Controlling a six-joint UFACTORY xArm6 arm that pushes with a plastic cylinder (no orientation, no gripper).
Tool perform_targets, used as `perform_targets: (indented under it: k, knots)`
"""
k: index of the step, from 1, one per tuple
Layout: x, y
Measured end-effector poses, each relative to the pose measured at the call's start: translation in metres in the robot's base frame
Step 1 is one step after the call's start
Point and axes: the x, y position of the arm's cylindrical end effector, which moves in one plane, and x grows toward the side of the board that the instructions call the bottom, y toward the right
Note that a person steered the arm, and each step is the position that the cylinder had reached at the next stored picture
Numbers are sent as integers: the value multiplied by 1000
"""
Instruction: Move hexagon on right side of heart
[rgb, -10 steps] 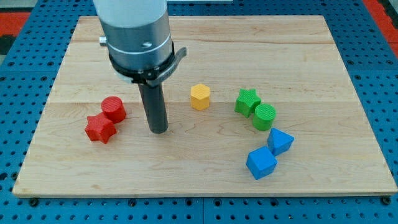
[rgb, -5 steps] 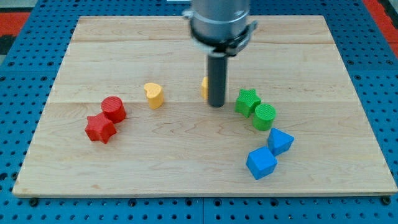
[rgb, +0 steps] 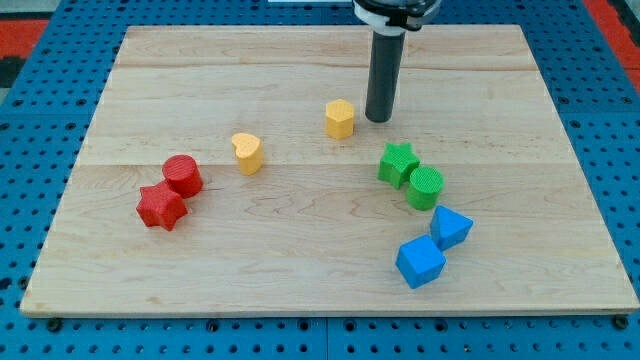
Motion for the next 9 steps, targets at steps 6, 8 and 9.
perform_targets:
  k: [6,8,9]
  knots:
    - [6,-39]
    - [27,-55]
    - [23,-50]
